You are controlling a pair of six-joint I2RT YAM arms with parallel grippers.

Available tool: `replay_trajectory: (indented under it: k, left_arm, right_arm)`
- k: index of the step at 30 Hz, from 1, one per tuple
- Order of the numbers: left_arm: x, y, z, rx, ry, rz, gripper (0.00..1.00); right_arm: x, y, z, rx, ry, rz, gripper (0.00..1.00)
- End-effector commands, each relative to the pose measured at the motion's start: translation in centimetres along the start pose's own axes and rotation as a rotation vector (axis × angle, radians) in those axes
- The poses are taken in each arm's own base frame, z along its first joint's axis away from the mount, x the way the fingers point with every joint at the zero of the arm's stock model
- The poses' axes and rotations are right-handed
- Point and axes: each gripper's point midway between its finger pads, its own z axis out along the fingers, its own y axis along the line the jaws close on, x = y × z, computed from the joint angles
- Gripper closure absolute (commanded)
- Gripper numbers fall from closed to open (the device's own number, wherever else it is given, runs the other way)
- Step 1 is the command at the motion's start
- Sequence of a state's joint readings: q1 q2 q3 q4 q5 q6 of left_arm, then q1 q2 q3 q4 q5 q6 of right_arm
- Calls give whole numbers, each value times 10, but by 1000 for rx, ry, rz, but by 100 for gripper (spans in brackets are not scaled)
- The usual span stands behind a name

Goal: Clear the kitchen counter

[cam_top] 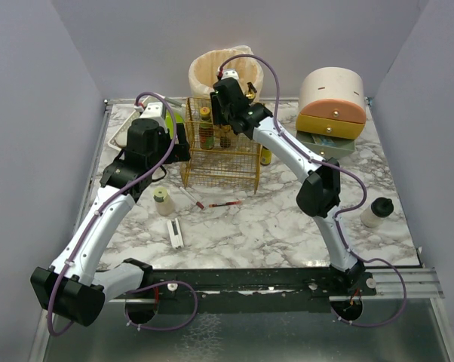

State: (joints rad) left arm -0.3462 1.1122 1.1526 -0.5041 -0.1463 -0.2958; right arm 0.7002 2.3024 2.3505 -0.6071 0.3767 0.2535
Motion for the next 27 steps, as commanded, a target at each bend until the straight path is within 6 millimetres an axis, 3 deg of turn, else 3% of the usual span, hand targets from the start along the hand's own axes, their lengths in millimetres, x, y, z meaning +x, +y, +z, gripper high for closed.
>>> replay_trajectory:
  k: [1, 5, 9, 19, 27]
  left_arm:
    - [4, 4, -4, -7, 0, -8, 1]
    - [5, 5, -4, -10, 3, -7, 1]
    - [4, 5, -4, -9, 0, -9, 1]
    - [6, 12, -7, -55, 8, -22, 1]
    - [26, 28, -13, -130, 48, -60, 1]
  right_arm:
    - [2, -4, 0, 5, 7, 0, 45]
    - [-15, -2, -11, -18, -30, 10, 34]
    - [-33, 1, -26, -52, -65, 26, 31]
    - [-86, 5, -74, -131, -181, 52, 30]
    - [-116, 20, -120, -292, -271, 18, 30]
